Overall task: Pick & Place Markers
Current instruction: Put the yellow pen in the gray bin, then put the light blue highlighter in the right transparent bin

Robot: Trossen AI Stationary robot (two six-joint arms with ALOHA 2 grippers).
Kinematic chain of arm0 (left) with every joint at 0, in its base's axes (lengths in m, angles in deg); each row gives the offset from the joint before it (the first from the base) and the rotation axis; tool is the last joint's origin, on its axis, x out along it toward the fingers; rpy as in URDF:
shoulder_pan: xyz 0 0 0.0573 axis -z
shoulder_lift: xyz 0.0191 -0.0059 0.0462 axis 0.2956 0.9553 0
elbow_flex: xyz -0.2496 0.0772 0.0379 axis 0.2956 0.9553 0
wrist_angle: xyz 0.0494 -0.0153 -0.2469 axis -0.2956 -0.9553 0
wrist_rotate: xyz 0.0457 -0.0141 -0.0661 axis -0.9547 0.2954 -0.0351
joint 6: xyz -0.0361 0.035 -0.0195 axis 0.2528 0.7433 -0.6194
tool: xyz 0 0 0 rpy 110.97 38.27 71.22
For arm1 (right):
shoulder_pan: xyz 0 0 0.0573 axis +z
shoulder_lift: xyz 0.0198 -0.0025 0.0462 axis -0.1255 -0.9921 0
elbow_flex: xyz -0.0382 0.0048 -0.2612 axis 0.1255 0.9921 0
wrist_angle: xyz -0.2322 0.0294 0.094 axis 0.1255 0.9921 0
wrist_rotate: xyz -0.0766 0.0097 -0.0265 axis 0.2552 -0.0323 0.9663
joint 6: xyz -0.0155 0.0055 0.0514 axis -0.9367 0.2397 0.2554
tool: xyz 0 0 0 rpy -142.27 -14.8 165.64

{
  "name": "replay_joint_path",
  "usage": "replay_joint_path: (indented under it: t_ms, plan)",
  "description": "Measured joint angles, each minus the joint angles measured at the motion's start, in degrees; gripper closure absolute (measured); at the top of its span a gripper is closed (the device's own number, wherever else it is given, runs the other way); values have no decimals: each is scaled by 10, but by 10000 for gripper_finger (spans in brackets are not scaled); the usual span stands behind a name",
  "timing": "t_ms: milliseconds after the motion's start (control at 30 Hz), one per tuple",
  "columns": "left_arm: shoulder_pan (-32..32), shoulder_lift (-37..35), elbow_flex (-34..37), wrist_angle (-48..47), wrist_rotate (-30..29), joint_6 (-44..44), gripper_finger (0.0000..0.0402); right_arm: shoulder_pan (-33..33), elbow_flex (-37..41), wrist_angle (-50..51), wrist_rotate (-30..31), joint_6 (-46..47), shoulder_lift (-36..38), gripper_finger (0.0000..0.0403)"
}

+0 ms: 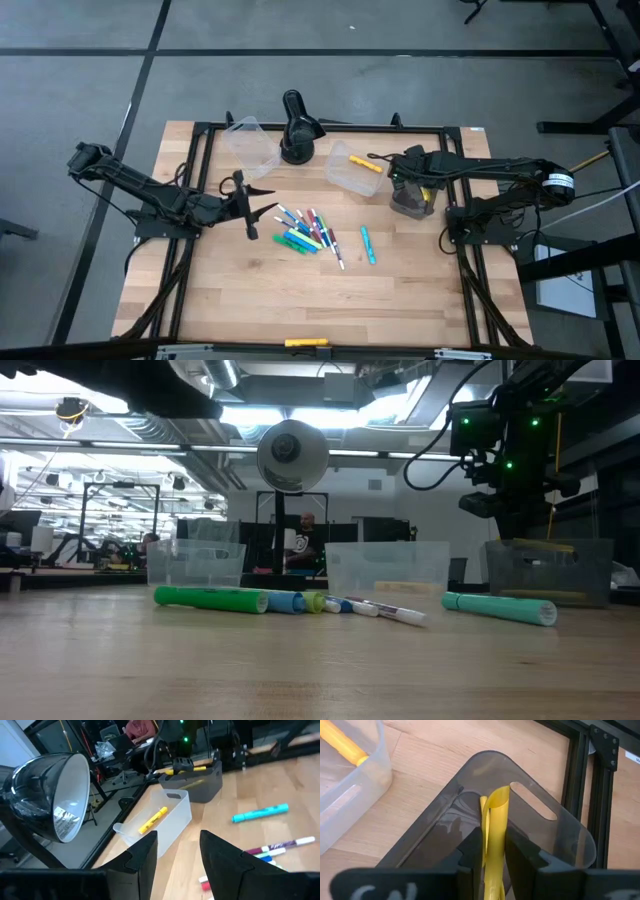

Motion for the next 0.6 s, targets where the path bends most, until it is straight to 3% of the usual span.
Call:
replay_joint_path:
  t_ms: [367,600]
  plan:
    - [0,-101,0,-39,58,-31,258,0,0,0,-19,-4,0,247]
    - [0,-160,6,-111,57,-52,258,1,0,0,-48,-5,0,233]
